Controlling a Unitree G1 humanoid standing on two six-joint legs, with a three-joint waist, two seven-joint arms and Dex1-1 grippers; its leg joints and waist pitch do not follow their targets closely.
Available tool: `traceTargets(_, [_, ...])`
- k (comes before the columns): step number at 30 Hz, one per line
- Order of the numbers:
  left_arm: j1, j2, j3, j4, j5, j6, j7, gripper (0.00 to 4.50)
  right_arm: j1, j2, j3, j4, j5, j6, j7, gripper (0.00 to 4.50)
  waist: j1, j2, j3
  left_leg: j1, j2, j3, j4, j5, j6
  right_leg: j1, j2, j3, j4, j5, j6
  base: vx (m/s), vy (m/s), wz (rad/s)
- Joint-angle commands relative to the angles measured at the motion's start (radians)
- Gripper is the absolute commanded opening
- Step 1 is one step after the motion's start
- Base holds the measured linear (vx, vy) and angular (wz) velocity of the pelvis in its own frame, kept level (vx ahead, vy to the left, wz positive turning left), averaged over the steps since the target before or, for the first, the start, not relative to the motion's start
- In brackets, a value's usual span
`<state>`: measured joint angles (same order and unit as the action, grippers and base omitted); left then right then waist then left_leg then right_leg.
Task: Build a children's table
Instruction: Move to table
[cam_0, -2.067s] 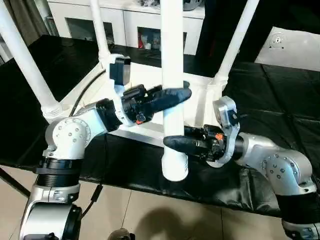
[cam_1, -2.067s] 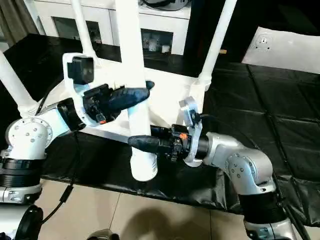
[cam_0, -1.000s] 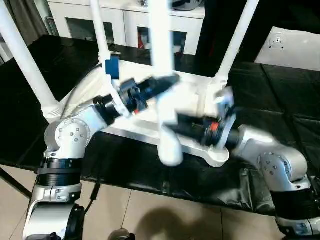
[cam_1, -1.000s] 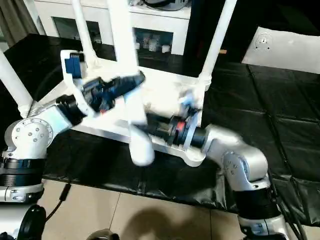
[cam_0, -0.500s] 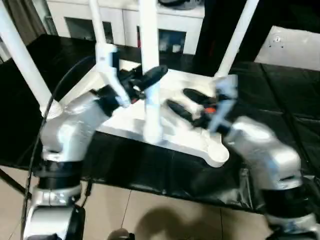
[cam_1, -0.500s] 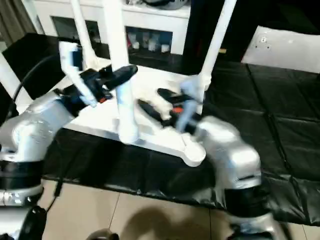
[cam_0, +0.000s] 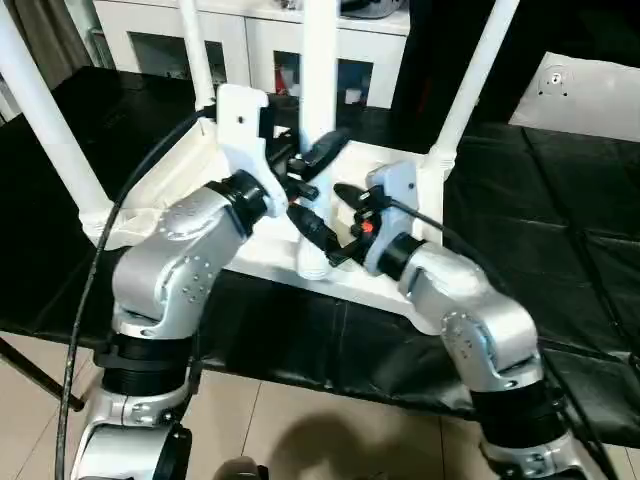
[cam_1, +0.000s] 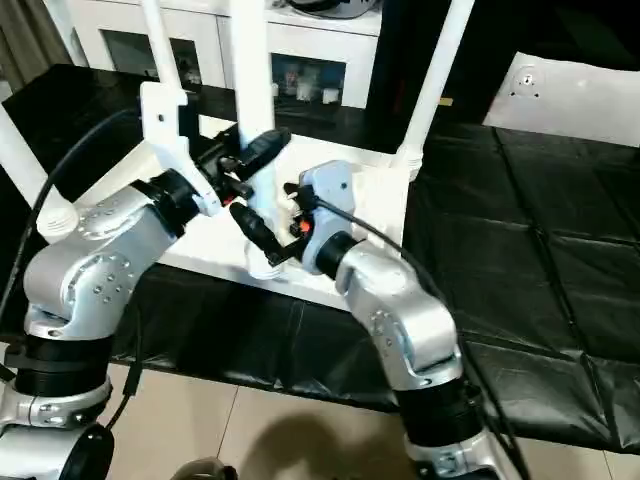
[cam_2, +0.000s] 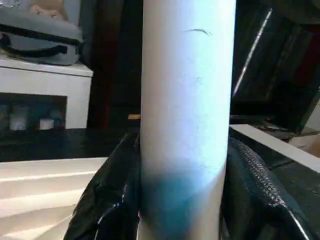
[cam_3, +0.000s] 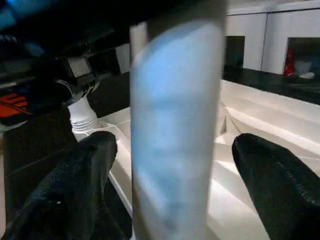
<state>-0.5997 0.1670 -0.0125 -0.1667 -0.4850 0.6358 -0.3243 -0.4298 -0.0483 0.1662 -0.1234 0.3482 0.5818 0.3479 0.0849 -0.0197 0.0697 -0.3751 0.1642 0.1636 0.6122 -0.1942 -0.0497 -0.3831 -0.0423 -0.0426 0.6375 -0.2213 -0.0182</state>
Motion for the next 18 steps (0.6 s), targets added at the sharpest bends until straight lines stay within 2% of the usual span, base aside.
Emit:
traceTargets(1, [-0.003,-0.001,-0.014,-0.028,0.001,0.009,-0.004,1.82,0.004,-0.001,0.003,0.009,0.006,0.012,-0.003,3.82,-0.005,0.001,-0.068,0.012,0.06,-0.018,-0.076,-0.106,-0.044,0.044,-0.095,0.059,-0.076,-0.097,-0.138,0.0,0.0,0.0])
traceTargets(2, [-0.004,-0.007,-0.017,-0.046,-0.006,0.02,0.0,1.82,0.005,-0.001,0.019,0.014,-0.007,0.021,-0.005,3.7,-0.007,0.004,-0.068,0.012,0.06,-0.018,-0.076,-0.104,-0.046,0.043,-0.094,0.059,-0.075,-0.094,-0.137,0.0,0.0,0.0])
traceTargets(4, [-0.007,-0.016,-0.013,-0.055,-0.011,0.027,0.009,1.82,0.006,0.001,0.025,0.017,-0.017,0.026,-0.01,3.59,-0.007,0.002,-0.067,0.011,0.059,-0.018,-0.076,-0.104,-0.048,0.044,-0.094,0.059,-0.077,-0.093,-0.134,0.0,0.0,0.0])
traceTargets(5, [-0.009,-0.012,-0.018,-0.059,-0.01,0.028,0.002,1.82,0.004,0.001,0.025,0.02,-0.02,0.027,-0.013,3.59,-0.007,0.006,-0.068,0.012,0.06,-0.019,-0.076,-0.102,-0.049,0.044,-0.094,0.058,-0.075,-0.09,-0.135,0.0,0.0,0.0])
traceTargets(7, [-0.011,-0.006,-0.022,-0.062,-0.009,0.03,-0.005,1.82,0.001,0.001,0.027,0.023,-0.023,0.029,-0.015,3.35,-0.008,0.004,-0.068,0.012,0.059,-0.019,-0.076,-0.106,-0.051,0.045,-0.093,0.059,-0.076,-0.089,-0.134,0.0,0.0,0.0])
traceTargets(8, [-0.011,-0.005,-0.021,-0.063,-0.007,0.033,-0.006,1.82,-0.001,0.002,0.027,0.024,-0.024,0.03,-0.017,3.24,-0.009,0.006,-0.067,0.012,0.059,-0.019,-0.076,-0.111,-0.052,0.044,-0.093,0.059,-0.077,-0.091,-0.133,0.0,0.0,0.0])
traceTargets(12, [-0.01,-0.002,-0.026,-0.062,0.001,0.031,-0.008,1.82,0.0,0.004,0.026,0.023,-0.029,0.039,-0.018,2.87,-0.009,0.004,-0.069,0.012,0.059,-0.019,-0.076,-0.104,-0.053,0.045,-0.091,0.059,-0.075,-0.078,-0.131,0.0,0.0,0.0])
traceTargets(13, [-0.01,0.001,-0.027,-0.063,0.001,0.03,-0.008,1.82,0.0,0.006,0.025,0.025,-0.028,0.041,-0.02,2.87,-0.009,0.008,-0.069,0.012,0.059,-0.018,-0.076,-0.105,-0.053,0.044,-0.091,0.058,-0.075,-0.073,-0.131,0.0,0.0,0.0])
traceTargets(17, [-0.014,0.003,-0.029,-0.062,0.01,0.033,-0.008,1.82,-0.005,0.005,0.027,0.031,-0.028,0.039,-0.017,2.39,-0.01,0.004,-0.069,0.012,0.059,-0.018,-0.076,-0.1,-0.052,0.046,-0.091,0.058,-0.074,-0.063,-0.134,0.0,0.0,0.0])
traceTargets(18, [-0.014,-0.001,-0.024,-0.063,0.007,0.037,-0.004,1.82,-0.007,0.006,0.026,0.032,-0.026,0.037,-0.017,2.39,-0.009,0.004,-0.07,0.012,0.059,-0.018,-0.075,-0.098,-0.052,0.046,-0.091,0.058,-0.073,-0.061,-0.136,0.0,0.0,0.0])
